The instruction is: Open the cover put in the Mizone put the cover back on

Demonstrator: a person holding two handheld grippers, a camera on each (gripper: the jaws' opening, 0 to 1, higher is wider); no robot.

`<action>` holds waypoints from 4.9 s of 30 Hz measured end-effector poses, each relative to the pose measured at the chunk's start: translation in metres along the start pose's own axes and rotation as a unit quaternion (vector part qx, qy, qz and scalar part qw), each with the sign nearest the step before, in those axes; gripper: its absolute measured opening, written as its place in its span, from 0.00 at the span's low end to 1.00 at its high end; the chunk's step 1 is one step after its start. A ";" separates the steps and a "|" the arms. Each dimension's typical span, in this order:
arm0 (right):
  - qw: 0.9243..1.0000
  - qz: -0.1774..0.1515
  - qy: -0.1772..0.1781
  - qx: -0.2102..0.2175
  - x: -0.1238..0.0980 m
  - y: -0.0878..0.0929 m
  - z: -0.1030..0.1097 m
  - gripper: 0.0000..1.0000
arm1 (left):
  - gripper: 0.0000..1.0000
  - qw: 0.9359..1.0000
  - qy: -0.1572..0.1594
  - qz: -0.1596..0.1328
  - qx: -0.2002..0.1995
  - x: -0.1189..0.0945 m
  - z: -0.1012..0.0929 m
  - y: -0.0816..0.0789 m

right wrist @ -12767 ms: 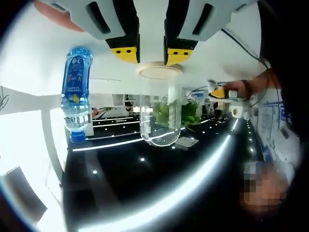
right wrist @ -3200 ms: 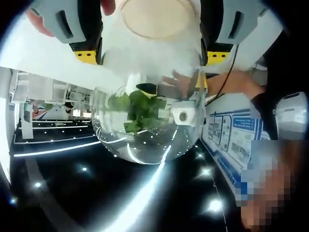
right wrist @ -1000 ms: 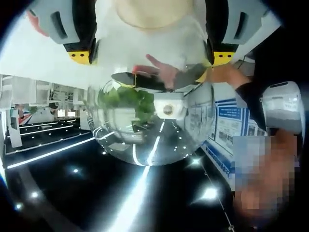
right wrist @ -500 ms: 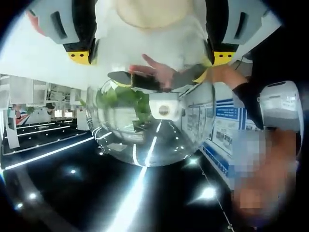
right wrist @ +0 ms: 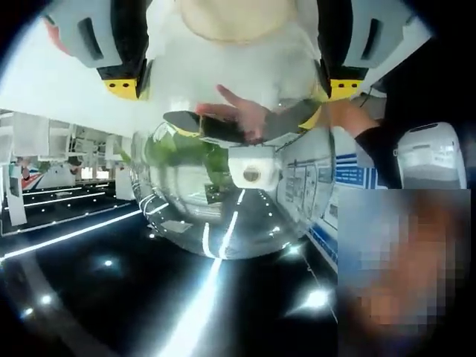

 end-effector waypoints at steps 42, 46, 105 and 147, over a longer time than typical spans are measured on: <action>1.000 0.018 -0.005 -0.001 -0.002 -0.001 0.015 0.90 | 0.86 1.000 -0.006 0.004 -0.008 -0.002 -0.016 0.006; 1.000 0.022 -0.007 -0.004 -0.001 -0.001 0.019 0.90 | 0.86 1.000 -0.009 0.004 -0.006 -0.004 -0.020 0.006; 0.999 0.035 -0.022 -0.017 -0.007 -0.002 0.064 0.90 | 0.86 0.999 -0.030 0.022 0.001 -0.014 -0.070 0.007; 0.998 0.046 -0.019 -0.046 -0.016 0.000 0.120 0.90 | 0.86 0.997 -0.046 0.036 0.043 -0.022 -0.129 0.014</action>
Point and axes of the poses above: the point that each gripper's makers call its tool centre point, and the gripper's own axes: x roughly forward along the fingers, z roughly to its left, y roughly out of its underside, the point moved 9 cm from there along -x, roughly backward along the fingers, and after that the axes turned 9 degrees about z, right-handed, at the moved point
